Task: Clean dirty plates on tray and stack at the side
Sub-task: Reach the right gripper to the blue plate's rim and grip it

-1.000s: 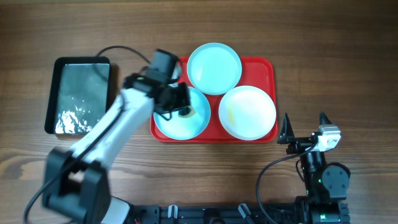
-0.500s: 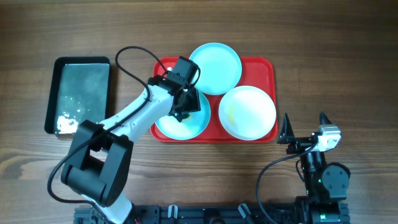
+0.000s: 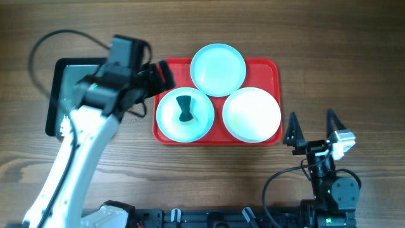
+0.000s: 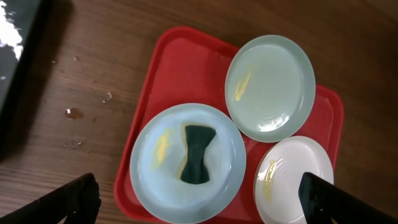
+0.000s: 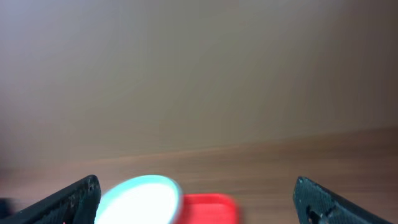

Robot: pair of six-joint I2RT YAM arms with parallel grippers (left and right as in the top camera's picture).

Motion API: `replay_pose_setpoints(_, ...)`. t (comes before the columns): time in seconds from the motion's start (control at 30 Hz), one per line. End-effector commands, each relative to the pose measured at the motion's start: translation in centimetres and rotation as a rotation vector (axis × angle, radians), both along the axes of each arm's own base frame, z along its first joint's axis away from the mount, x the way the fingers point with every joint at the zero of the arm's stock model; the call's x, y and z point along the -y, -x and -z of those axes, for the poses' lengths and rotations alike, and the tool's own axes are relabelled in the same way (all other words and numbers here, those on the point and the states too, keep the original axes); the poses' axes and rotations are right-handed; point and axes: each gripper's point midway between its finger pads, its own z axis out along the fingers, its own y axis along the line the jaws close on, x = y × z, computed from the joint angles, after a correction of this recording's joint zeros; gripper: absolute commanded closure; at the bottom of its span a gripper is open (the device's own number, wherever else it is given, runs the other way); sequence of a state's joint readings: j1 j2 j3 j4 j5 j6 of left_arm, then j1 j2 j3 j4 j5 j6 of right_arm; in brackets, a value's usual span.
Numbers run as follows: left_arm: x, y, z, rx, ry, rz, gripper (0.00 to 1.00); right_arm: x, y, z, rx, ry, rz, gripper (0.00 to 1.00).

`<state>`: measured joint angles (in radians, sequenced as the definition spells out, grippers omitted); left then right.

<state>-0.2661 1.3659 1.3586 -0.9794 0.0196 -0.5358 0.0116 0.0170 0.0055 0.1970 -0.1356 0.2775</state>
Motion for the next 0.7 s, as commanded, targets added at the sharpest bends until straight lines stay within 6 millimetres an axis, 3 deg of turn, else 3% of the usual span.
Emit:
replay_pose_setpoints(0.0,-1.6,0.6,0.1,-0.027,-0.015,-0.036,0.00,-2.1,2.0,-4.8,0.107,-0.429,-0.261,0.00)
replay_pose_setpoints(0.07,-1.8,1.0,0.6,-0.054,-0.023,-0.040,0.00,-2.0,5.3,-10.6,0.366,-0.426,-0.325,0.01)
replay_pose_setpoints(0.17,-1.8,1.3,0.9,-0.073,-0.027,-0.040,0.00,-1.8,9.5,-17.1,0.611,-0.293,-0.302,0.00)
replay_pose_setpoints(0.23,-1.8,1.3,1.0,-0.075,-0.027,-0.040,0.00,-2.2,9.9,-21.1,0.589,-0.170,-0.250,0.00)
replay_pose_setpoints(0.3,-1.8,1.2,1.0,-0.077,-0.028,-0.040,0.00,-3.1,8.6,-23.7,0.451,0.009,-0.202,0.00)
replay_pose_setpoints(0.4,-1.8,1.2,1.1,-0.077,-0.027,-0.040,0.00,-3.5,3.8,-24.0,0.021,0.225,-0.174,0.00)
replay_pose_setpoints(0.5,-1.8,1.2,1.1,-0.078,-0.028,-0.040,0.00,-4.6,0.0,-23.0,-0.335,0.265,-0.287,0.00)
replay_pose_setpoints(0.63,-1.8,1.2,1.1,-0.078,-0.028,-0.040,0.00,-10.7,-1.9,-23.8,-0.509,0.087,-0.747,0.00)
replay_pose_setpoints(0.67,-1.8,1.2,1.1,-0.078,-0.028,-0.040,0.00,-11.8,-3.1,-23.7,-0.518,0.051,-0.845,0.03)
